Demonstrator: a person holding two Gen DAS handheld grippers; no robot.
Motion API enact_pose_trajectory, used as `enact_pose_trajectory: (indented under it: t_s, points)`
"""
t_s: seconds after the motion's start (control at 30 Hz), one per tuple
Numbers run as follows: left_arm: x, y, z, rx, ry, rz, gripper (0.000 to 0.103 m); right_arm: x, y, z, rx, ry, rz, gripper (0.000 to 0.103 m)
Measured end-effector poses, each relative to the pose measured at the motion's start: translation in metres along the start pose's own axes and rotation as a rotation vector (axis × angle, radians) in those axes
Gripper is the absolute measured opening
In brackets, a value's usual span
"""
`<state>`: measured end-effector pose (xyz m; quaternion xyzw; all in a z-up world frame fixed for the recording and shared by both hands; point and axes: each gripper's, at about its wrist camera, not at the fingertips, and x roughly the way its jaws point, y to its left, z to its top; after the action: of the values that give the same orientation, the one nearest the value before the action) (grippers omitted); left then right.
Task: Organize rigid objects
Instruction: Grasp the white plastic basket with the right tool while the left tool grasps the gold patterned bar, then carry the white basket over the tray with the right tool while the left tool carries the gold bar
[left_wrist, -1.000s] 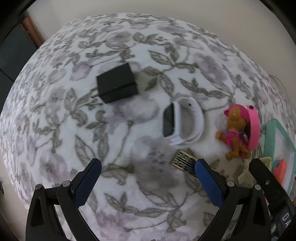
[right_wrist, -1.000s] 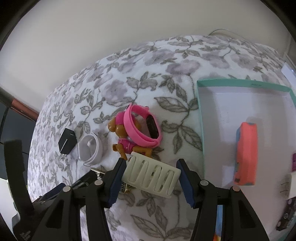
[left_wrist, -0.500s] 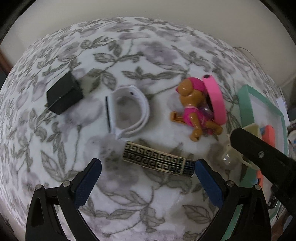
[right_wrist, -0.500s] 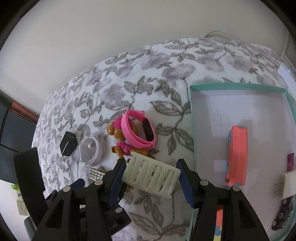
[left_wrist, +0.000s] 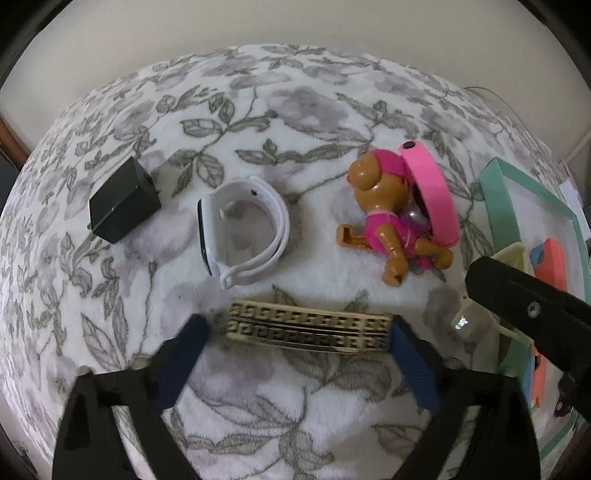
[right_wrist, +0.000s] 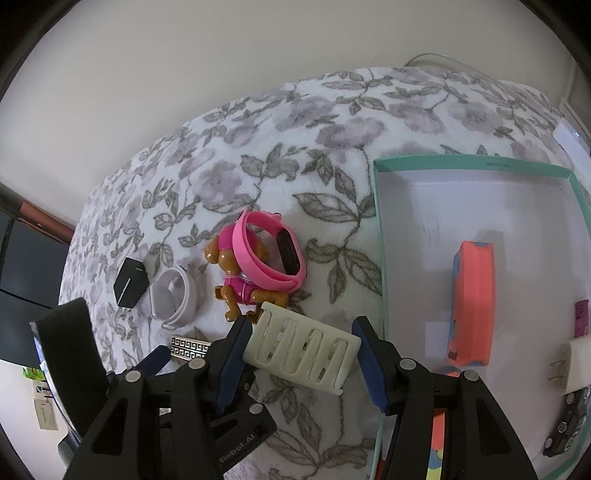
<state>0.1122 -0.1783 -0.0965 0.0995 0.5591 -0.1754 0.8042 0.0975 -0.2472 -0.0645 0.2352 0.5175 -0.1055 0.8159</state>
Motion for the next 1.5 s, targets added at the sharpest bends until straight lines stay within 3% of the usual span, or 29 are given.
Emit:
enact_pose_trajectory:
  t_s: [0.17,0.37,0.47,0.63,1.0,1.3,1.5]
  points:
    - [-0.005,0.001,0.004,0.011,0.001,0.012,0.082,-0.001,0.0,0.0,0.002,-0.001,-0.001,0.06]
    - [-0.012,0.034,0.004,-0.023,0.024,0.03,0.082,-0.001,-0.002,0.001,0.003,-0.003,0.001,0.06]
    - [-0.01,0.046,0.026,-0.048,0.024,0.036,0.082,-0.003,-0.002,0.001,0.001,-0.01,0.007,0.06]
    - [-0.03,0.058,0.036,-0.089,-0.008,0.026,0.082,-0.016,-0.001,0.004,-0.003,-0.042,0.021,0.06]
    - [-0.112,0.072,0.048,-0.115,-0.258,-0.024,0.082,-0.11,-0.008,0.021,0.013,-0.27,0.075,0.059]
    - [-0.163,0.03,0.043,-0.027,-0.38,-0.111,0.082,-0.171,-0.062,0.026,0.075,-0.399,-0.073,0.059]
    - [-0.165,-0.008,0.038,0.049,-0.371,-0.13,0.082,-0.192,-0.105,0.027,0.113,-0.428,-0.198,0.059]
